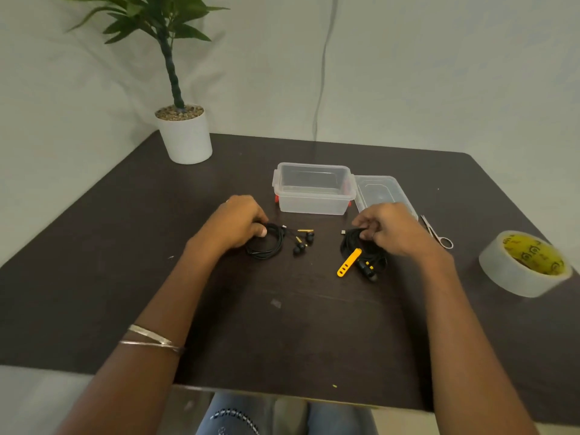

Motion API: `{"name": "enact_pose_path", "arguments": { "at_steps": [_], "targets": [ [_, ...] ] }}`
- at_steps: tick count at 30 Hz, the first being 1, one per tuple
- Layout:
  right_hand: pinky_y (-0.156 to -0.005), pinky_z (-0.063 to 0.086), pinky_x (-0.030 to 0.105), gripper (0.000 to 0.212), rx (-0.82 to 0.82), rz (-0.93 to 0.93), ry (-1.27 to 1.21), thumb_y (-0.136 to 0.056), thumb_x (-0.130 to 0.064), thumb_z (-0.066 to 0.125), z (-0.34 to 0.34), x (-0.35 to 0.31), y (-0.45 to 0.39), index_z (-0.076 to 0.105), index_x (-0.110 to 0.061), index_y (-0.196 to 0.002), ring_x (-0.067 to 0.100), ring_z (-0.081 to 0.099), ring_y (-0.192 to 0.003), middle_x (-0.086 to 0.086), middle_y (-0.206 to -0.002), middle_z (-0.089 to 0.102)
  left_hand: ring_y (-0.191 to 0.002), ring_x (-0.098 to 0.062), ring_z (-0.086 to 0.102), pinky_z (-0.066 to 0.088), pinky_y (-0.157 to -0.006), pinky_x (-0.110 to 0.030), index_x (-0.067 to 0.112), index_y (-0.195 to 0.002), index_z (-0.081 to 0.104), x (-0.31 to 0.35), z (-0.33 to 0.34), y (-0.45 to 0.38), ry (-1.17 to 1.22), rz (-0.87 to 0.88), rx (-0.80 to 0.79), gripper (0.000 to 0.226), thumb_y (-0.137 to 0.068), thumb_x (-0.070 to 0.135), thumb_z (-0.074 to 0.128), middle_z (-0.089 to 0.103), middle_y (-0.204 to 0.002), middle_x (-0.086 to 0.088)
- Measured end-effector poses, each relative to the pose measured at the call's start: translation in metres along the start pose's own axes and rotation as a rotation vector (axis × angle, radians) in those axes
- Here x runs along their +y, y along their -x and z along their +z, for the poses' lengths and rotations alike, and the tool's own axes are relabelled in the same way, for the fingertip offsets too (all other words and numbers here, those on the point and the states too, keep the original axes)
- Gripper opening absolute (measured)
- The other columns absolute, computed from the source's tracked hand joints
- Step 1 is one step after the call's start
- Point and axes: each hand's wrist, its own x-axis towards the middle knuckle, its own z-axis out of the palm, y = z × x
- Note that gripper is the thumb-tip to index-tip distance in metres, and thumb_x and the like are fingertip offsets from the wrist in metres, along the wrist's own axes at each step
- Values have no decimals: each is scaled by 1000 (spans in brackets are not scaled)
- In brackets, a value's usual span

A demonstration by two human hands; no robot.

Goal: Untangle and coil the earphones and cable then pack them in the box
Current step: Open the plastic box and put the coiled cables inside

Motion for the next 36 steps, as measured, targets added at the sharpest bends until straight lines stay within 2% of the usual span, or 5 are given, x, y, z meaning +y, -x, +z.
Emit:
{"name": "enact_pose_path", "arguments": {
  "at_steps": [5,9,19,25,36],
  "targets": [
    [-62,36,1,27,89,-69,9,-82,10,61,-6,-7,11,72,-9,-96,9,57,-77,3,-94,62,-96,-22,60,48,-82,-35,23,-107,71,9,9,13,-22,-46,147,19,-89,23,64,66,-109,-2],
    [-62,36,-1,29,198,-109,-33,-82,15,57,-24,-20,18,72,-9,-92,1,54,-70,7,-89,63,-91,-20,64,52,-88,-36,23,-106,72,11,-3,15,108,6,243,19,-89,23,65,71,-101,-3],
    [-62,37,-1,28,583,-93,-241,-82,13,56,-79,-46,-21,72,-7,-93,6,60,-72,6,-83,68,-66,-1,60,48,-64,-10,12,-98,75,55,-68,-40,511,126,478,16,-81,13,73,71,-82,-1],
    [-61,36,-4,24,739,-19,-303,-85,10,57,-87,-35,-33,72,-4,-98,-6,55,-68,3,-83,64,-67,-10,66,57,-72,-24,10,-88,76,84,-81,-85,771,117,519,12,-76,10,78,72,-76,-3],
    [-67,42,5,22,674,41,-368,-86,6,59,-65,-25,-48,72,-7,-98,12,60,-80,4,-85,67,-106,-22,55,35,-93,-41,23,-92,76,49,-15,-109,-86,-3,397,11,-82,26,72,72,-92,0]
  ]
}}
